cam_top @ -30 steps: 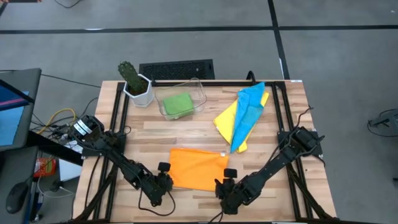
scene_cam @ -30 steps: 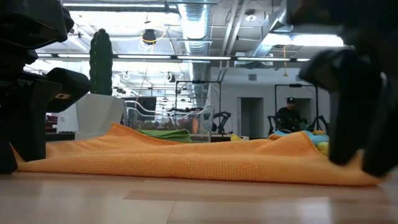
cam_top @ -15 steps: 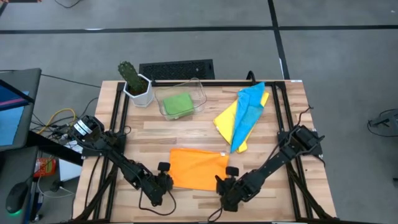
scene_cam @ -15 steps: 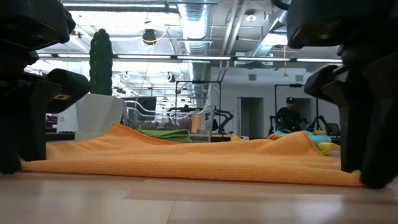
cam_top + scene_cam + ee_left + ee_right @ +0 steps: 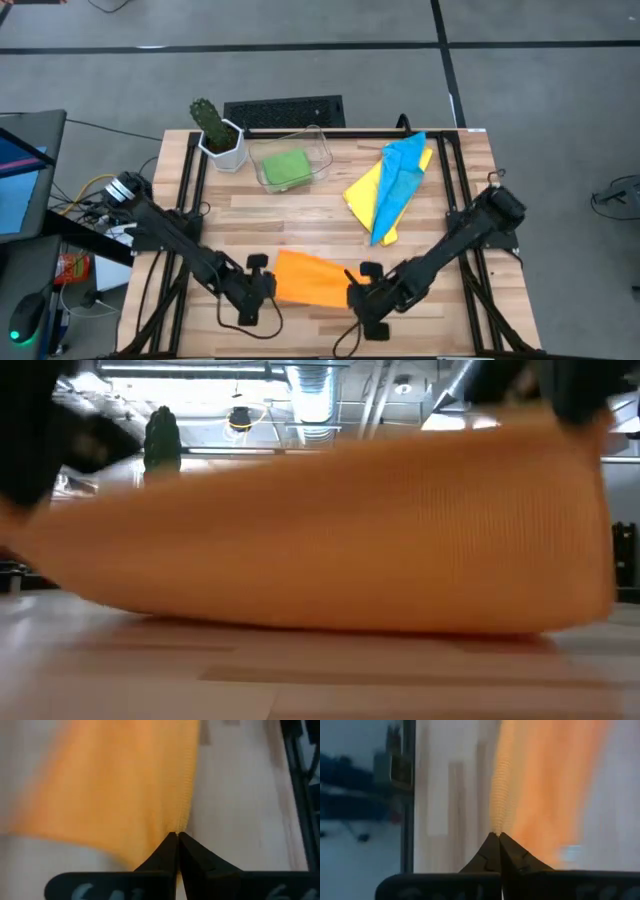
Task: Fold microfiber towels
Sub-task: Fold the orange microfiber cloth
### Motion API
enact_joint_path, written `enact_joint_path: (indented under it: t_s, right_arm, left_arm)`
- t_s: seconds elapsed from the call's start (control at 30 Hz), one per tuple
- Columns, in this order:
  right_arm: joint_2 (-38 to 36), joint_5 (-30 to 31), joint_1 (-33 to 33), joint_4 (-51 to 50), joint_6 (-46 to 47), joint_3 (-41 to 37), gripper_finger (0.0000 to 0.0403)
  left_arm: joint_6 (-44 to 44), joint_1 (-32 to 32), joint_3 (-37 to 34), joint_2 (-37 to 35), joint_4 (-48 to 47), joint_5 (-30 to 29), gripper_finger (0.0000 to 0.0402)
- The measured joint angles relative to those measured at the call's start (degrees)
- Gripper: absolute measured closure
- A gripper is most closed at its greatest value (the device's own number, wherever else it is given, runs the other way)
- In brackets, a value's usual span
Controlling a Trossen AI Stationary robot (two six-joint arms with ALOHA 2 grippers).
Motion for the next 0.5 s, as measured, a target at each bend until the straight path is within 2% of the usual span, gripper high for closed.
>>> enact_joint_path:
  t_s: [0.1,0.2,0.33,0.4,0.5]
  right_arm:
    - [-6.59,3.87,-1.74,-5.30,-0.16,0.60,0.0396]
    - [-12.49,10.11,-4.50,-10.88,-0.16,0.80,0.0396]
    - [-17.24,18.09,-10.16,-19.05,-0.18,0.77,0.0396]
    - [-19.04,21.64,-13.24,-23.19,-0.40,0.63,0.0396]
    - [-19.47,24.75,-17.74,-22.90,-3.40,0.73,0.0396]
  left_arm:
    - [3.60,1.97,4.97,-5.51,-10.38,-3.73,0.0401]
    - [6.80,4.66,8.39,-11.42,-18.45,-11.15,0.0401]
    - [13.11,11.49,9.30,-17.56,-22.16,-19.43,0.0401]
    - [16.86,16.23,9.46,-19.47,-21.22,-20.68,0.0401]
    - [24.09,23.04,9.35,-20.65,-21.07,-20.97,0.0401]
